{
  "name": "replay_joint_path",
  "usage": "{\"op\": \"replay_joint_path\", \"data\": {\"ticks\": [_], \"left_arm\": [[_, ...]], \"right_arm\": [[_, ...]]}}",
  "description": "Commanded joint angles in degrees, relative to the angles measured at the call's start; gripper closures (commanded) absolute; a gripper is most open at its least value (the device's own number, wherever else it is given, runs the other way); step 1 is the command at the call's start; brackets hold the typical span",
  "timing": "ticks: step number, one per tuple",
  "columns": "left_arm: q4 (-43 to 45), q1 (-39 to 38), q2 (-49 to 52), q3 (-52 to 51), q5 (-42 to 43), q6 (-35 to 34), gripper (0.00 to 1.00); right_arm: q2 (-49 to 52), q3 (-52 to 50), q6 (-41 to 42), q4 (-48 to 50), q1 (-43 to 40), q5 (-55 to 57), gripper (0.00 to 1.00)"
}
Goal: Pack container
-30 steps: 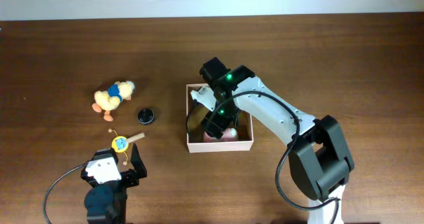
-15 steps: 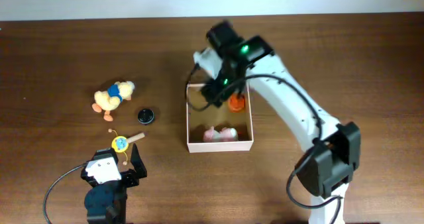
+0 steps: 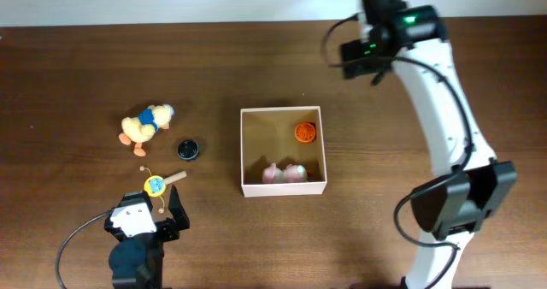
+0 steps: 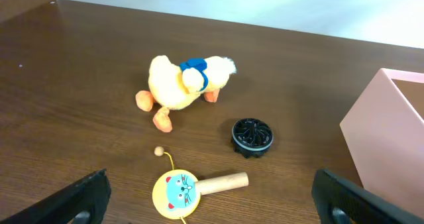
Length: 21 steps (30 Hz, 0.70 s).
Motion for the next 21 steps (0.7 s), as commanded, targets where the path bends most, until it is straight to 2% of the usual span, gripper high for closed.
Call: {"op": "replay_joint_path", "data": {"ticks": [1, 8, 21], "left_arm": [[0.13, -0.13, -0.35, -0.28, 0.61, 0.74, 0.01], [0.15, -0.13, -0.35, -0.28, 0.61, 0.74, 0.01], [1.79, -0.13, -0.35, -0.28, 0.66, 0.28, 0.01]], "right_arm": [[-0.81, -1.55, 9.38, -0.11, -4.72, 5.18, 0.05], [2.36, -1.97, 18.49, -0.57, -12.02, 5.11, 0.02], [7.23, -2.58, 18.58, -5.53, -14.14, 2.95, 0.01]]}}
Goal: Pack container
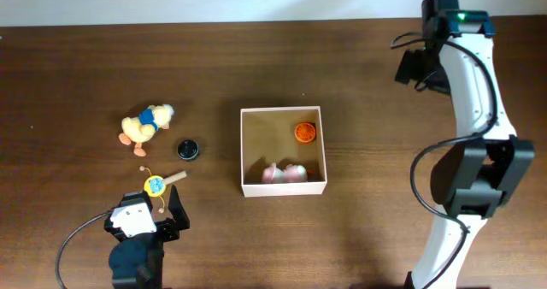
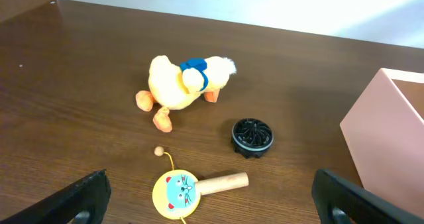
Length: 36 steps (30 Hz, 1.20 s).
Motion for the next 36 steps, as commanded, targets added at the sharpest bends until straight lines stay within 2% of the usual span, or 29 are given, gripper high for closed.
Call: {"op": "replay_joint_path", "data": {"ticks": [1, 4, 9, 15, 19, 26, 28, 29, 36], "left_arm": [[3.39, -0.13, -0.35, -0.31, 1.99, -0.15, 0.01], [7.54, -0.13, -0.17, 0.13, 3.45, -0.17, 0.01], [7.98, -0.09, 6.08, 5.86, 2.08, -0.09, 0.01], [6.97, -0.09, 26.86, 19.89, 1.92, 3.82, 0.01], [2.47, -0.11, 44.78, 33.86, 2.23, 4.35, 0.01], [-14.47, -0.13, 71.32, 56.76, 8.92, 4.33, 0.01], [-17.38, -0.13, 76.13, 59.45, 10.4, 3.91, 0.01], [-19.21, -0.13, 79.65, 60.02, 14.62, 3.89, 0.01], [-22.14, -0.13, 89.57, 60.02, 21.79, 3.89, 0.01]], "right_arm": [[-0.22, -0.09, 0.92, -0.68, 0.0, -0.11, 0.01], [-0.22, -0.09, 0.92, -0.68, -0.02, -0.13, 0.01], [-0.2, -0.09, 0.92, -0.68, -0.02, -0.13, 0.01], [-0.2, -0.09, 0.92, -0.66, -0.02, -0.13, 0.01], [-0.2, -0.09, 0.92, -0.66, -0.02, -0.13, 0.01], [-0.2, -0.09, 0.92, -0.63, -0.02, -0.13, 0.01], [-0.2, -0.09, 0.92, -0.66, -0.02, -0.13, 0.01], [-0.2, -0.09, 0.92, -0.63, -0.02, -0.13, 0.01], [-0.2, -0.09, 0.92, -0.66, -0.02, -0.13, 0.01]]}}
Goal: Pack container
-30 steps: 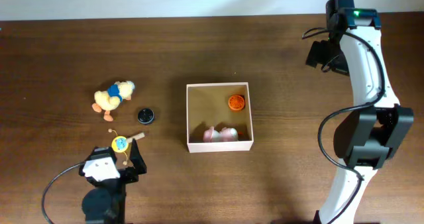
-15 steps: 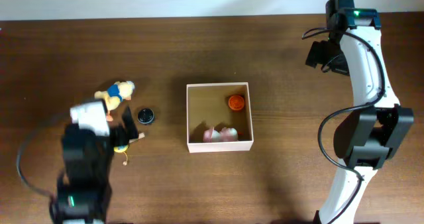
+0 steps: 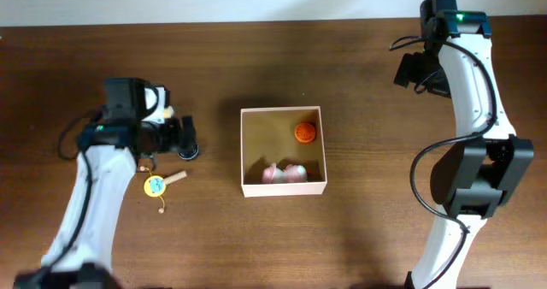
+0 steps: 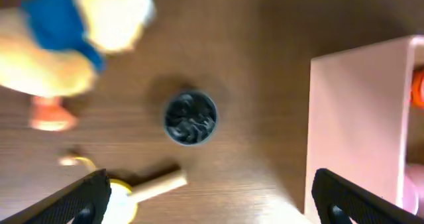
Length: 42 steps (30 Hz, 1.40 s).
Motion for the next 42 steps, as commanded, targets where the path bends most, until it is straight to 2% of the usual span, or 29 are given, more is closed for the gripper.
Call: {"op": "replay_joint_path", "data": {"ticks": [1, 8, 14, 18, 30, 42], "left_arm": [[-0.24, -0.13, 4.5, 0.83, 7.56, 0.68, 0.01], [0.7, -0.13, 8.44, 0.83, 7.65, 0.72, 0.01], [1.36, -0.28, 9.57, 0.83, -5.07, 0.74, 0.01], [1.46, -0.31, 10.73, 0.83, -9.05, 0.74, 0.01], [5.64, -1.73, 17.84, 0.83, -8.76, 0.74, 0.01], [9.14, -4.9, 18.71, 0.83, -8.35, 2.23, 0.01]], "right_arm": [[-0.2, 0.09, 0.7, 0.0, -0.02, 0.07, 0.01], [-0.2, 0.09, 0.7, 0.0, -0.02, 0.07, 0.01], [-0.2, 0.09, 0.7, 0.0, -0.02, 0.07, 0.01], [-0.2, 0.09, 0.7, 0.0, -0.02, 0.07, 0.01], [-0.2, 0.09, 0.7, -0.02, -0.02, 0.07, 0.01], [-0.2, 0.09, 0.7, -0.02, -0.02, 0.07, 0.01]]}}
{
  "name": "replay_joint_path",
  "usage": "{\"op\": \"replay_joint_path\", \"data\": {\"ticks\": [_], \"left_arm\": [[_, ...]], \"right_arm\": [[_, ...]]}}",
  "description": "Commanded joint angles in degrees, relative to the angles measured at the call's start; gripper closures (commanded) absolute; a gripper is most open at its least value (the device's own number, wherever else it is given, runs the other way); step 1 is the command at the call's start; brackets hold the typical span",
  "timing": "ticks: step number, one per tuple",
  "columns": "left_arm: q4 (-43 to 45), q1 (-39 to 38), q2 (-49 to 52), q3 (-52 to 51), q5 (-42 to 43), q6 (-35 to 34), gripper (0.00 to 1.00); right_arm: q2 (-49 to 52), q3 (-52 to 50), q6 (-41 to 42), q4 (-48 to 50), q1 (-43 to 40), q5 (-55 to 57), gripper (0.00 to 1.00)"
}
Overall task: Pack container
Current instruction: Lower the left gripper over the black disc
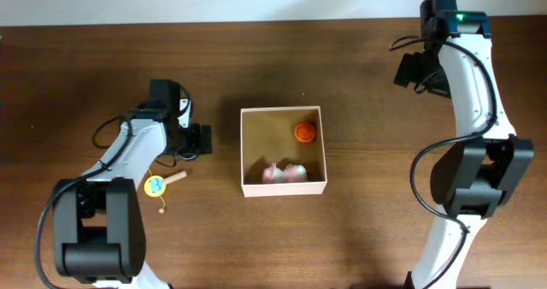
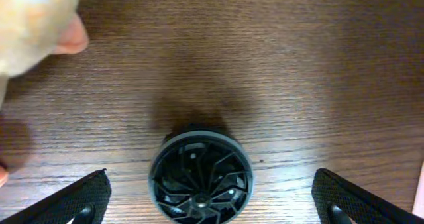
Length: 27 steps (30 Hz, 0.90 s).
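Observation:
A black round disc with fan-like ribs (image 2: 202, 177) lies on the wooden table. My left gripper (image 2: 211, 204) hangs low right over it, open wide, with one finger (image 2: 76, 201) on each side and apart from it. In the overhead view the left gripper (image 1: 190, 143) covers the disc. The white open box (image 1: 248, 152) stands to its right and holds an orange round piece (image 1: 305, 132) and pink items (image 1: 286, 173). My right gripper (image 1: 410, 68) is at the back right, far from the box; its jaws cannot be made out.
A yellow plush duck (image 2: 30, 32) lies just left of the disc, mostly under my left arm in the overhead view. A wooden rattle with a blue cat face (image 1: 155, 185) lies in front of the arm. The box's pink wall (image 2: 421, 191) is at the right edge.
My left gripper was higher, with the duck, rattle and box all in its view. Now it is lower and centred over the black disc, still open. The right arm has not moved.
At first my left arm rested at the front left, open, and the right arm was behind the box. Then the right arm stood at the back right. Later the left arm was out over the toys, and now it sits low over the disc.

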Motion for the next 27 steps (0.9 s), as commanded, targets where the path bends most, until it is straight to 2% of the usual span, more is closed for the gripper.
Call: {"op": "replay_joint_path", "data": {"ticks": [1, 5, 8, 11, 14, 17, 21, 27], "left_arm": [[0.13, -0.07, 1.22, 0.79, 0.0, 1.99, 0.01], [-0.09, -0.07, 3.02, 0.76, -0.02, 1.99, 0.0], [-0.39, -0.07, 3.98, 0.76, 0.0, 1.97, 0.04], [-0.52, -0.07, 4.17, 0.76, -0.22, 1.97, 0.11], [-0.48, -0.07, 4.17, 0.76, -0.22, 1.97, 0.29], [-0.31, -0.07, 4.17, 0.76, -0.22, 1.97, 0.4], [0.07, -0.07, 4.17, 0.76, -0.22, 1.95, 0.49], [0.13, -0.07, 4.17, 0.79, -0.2, 1.95, 0.53]], "right_arm": [[-0.2, 0.09, 0.72, -0.02, -0.02, 0.07, 0.01], [-0.2, 0.09, 0.72, -0.02, -0.02, 0.09, 0.01], [-0.2, 0.09, 0.72, -0.02, -0.02, 0.09, 0.01], [-0.2, 0.09, 0.72, -0.02, -0.02, 0.09, 0.01], [-0.2, 0.09, 0.72, -0.02, -0.02, 0.09, 0.01], [-0.2, 0.09, 0.7, -0.02, -0.02, 0.09, 0.01], [-0.2, 0.09, 0.72, -0.02, -0.02, 0.09, 0.01], [-0.2, 0.09, 0.72, 0.0, -0.02, 0.09, 0.01]]}}
